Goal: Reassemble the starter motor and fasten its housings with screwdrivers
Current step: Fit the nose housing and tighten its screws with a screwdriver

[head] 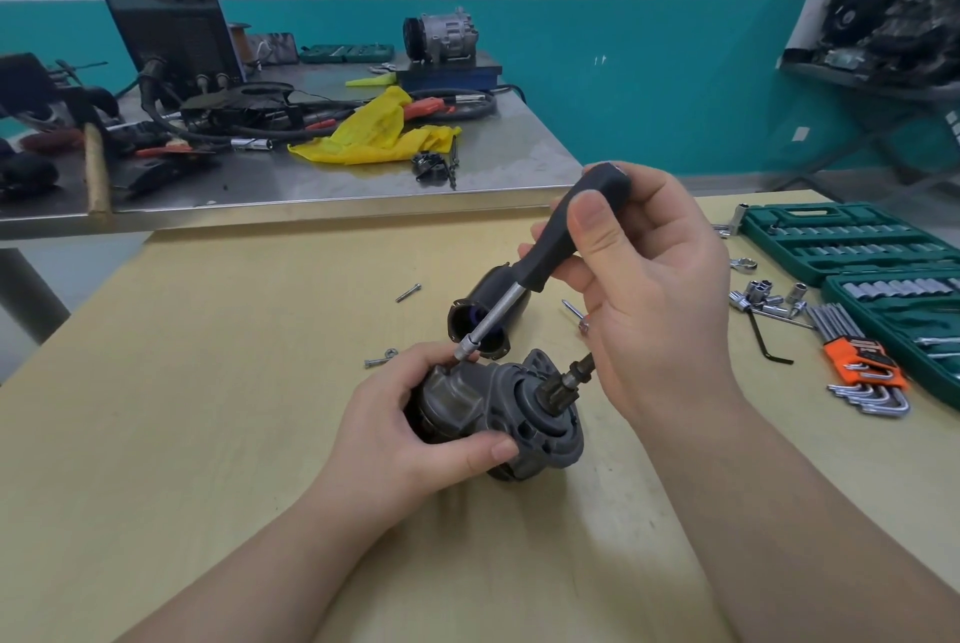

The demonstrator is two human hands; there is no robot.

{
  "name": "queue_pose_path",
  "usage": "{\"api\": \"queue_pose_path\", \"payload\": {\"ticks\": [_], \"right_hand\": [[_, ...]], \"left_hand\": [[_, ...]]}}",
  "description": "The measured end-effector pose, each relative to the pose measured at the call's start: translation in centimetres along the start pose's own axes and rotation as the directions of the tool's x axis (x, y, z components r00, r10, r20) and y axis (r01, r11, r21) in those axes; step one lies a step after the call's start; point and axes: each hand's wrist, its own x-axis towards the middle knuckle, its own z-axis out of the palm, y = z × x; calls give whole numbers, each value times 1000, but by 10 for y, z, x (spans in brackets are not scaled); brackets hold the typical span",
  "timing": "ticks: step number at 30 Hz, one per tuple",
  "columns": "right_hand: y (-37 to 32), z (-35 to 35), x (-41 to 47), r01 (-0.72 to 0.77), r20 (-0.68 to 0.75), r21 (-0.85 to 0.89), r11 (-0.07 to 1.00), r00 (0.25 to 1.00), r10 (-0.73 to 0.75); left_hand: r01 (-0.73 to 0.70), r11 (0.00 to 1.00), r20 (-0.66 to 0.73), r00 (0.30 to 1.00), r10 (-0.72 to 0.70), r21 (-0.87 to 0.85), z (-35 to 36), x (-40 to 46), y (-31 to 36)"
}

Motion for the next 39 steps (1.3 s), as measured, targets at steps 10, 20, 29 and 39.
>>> {"api": "queue_pose_path", "payload": {"ticks": [10, 20, 29, 39], "right_hand": [[-8, -34, 27, 20, -339, 38, 999, 941, -6], [45, -79, 39, -64, -427, -358, 932, 898, -103], [81, -72, 18, -144, -198, -630, 763, 980, 21], [74, -66, 20, 168, 129, -984, -51, 886, 445]], "left_hand": [[-49, 998, -15, 999, 50, 38, 2, 1, 0], [-153, 980, 89, 986, 142, 129, -5, 2, -1], [-197, 955, 89, 979, 181, 222, -3, 2, -3], [-125, 969, 37, 992, 120, 213, -2, 2, 2]]}}
